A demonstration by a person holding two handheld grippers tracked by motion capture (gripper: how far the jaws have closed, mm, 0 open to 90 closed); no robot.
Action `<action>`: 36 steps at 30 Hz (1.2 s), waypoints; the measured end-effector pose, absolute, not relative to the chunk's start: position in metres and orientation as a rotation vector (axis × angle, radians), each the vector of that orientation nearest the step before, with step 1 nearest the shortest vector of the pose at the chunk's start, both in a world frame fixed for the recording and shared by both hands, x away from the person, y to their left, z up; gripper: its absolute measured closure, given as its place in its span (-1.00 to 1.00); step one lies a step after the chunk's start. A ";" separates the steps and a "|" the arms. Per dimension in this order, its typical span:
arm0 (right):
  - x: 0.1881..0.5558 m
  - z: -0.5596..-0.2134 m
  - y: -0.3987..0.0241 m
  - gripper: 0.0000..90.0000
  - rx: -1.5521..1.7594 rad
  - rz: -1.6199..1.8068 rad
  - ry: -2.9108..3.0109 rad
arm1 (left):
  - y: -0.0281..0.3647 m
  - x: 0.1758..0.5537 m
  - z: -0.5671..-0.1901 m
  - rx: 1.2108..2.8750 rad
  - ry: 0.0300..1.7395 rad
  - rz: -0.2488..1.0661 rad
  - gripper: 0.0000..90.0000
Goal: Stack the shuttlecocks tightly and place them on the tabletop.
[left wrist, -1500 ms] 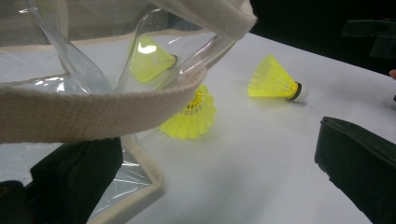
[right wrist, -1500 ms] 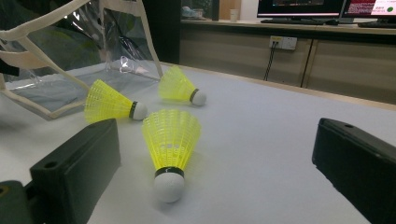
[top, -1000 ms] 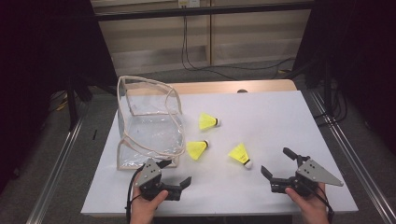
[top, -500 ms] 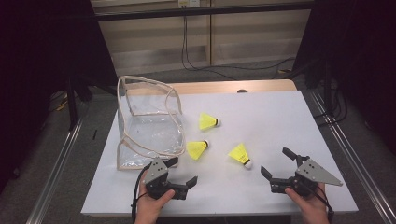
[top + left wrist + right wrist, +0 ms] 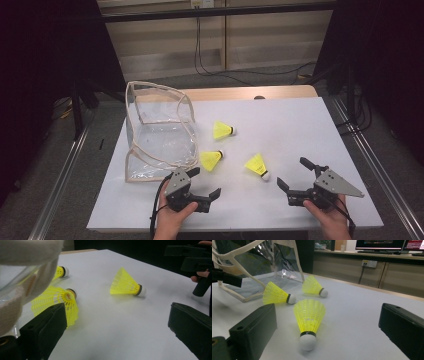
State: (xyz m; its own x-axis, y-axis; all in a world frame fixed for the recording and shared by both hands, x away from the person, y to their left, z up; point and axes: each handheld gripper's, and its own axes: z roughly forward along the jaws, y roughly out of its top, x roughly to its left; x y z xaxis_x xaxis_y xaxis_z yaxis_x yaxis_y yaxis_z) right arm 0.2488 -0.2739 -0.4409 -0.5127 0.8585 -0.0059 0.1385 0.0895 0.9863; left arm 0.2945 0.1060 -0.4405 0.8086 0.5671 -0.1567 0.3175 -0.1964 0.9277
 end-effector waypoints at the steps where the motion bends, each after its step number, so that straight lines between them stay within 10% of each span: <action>1: 0.249 -0.441 -0.274 -0.98 0.987 1.476 1.746 | 0.105 0.295 -0.441 1.803 0.685 0.261 -0.95; 36: 0.250 -0.440 -0.272 -0.96 0.976 1.483 1.748 | 0.065 0.306 -0.447 1.860 0.777 0.314 -0.92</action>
